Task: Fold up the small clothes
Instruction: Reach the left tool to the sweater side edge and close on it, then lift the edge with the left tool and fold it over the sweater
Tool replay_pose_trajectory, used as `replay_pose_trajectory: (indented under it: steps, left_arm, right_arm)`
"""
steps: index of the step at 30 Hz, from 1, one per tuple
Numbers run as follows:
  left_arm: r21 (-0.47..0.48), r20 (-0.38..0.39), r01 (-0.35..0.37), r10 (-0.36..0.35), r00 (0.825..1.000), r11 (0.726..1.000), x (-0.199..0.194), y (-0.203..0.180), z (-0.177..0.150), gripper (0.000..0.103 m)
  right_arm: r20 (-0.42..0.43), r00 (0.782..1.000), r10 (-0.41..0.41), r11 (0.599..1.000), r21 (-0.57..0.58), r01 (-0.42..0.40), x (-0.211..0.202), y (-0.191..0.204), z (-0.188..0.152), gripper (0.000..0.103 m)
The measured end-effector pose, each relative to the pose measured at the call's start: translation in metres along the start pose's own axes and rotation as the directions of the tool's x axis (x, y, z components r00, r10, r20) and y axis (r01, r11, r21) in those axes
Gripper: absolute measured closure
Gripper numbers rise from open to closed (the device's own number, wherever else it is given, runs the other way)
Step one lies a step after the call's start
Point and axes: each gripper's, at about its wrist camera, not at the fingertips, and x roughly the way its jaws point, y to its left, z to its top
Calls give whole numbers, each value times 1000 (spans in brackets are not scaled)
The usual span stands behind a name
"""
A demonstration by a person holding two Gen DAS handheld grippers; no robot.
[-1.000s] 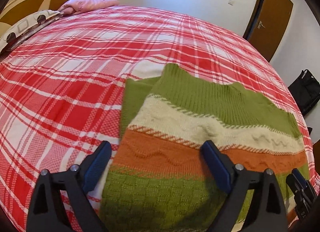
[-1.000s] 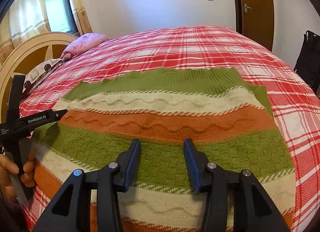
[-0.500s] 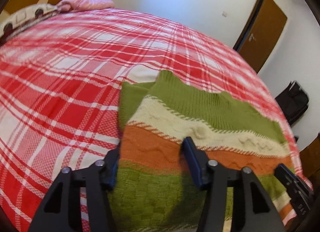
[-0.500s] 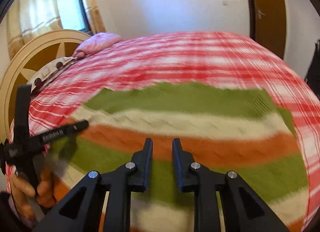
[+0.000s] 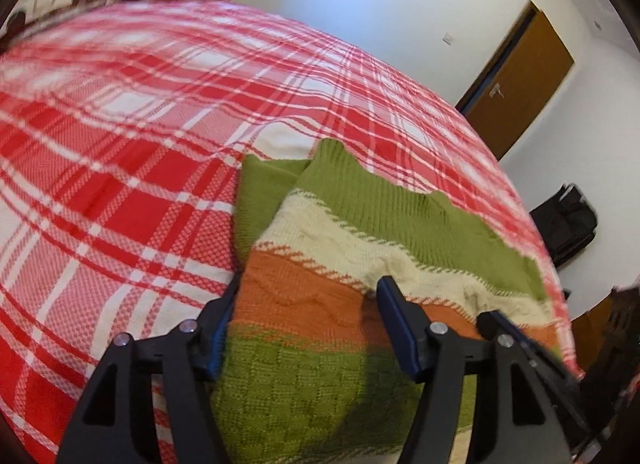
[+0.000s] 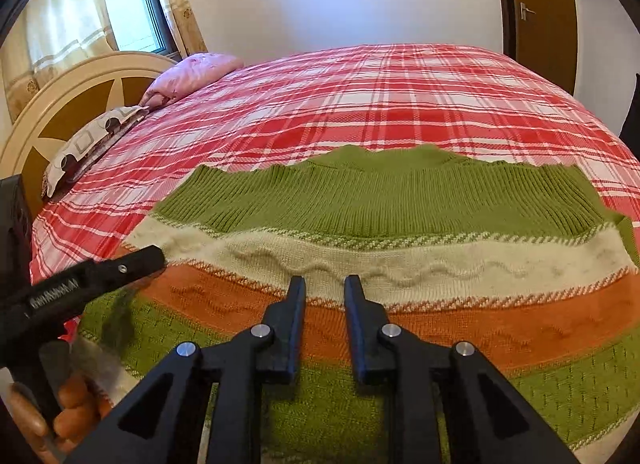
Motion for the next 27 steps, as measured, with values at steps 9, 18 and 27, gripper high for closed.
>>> replay_pose_trajectory:
  steps: [9,18,27]
  left_arm:
    - [-132,-20,105,-108,994,986,-13,21,1,36]
    - [21,-13,-17,17,1000,1000,-10,-7,1,81]
    - [-73,-31,11,-14,999,997,4,5,9,61]
  right_arm:
    - [6,1000,24,1000,16,-24,-1,-4,0,82]
    - [13,999,41,999,30,-41,-3,-7,0,82]
    - [11,1000,25,1000,17,-25,-2,-6,-1,82]
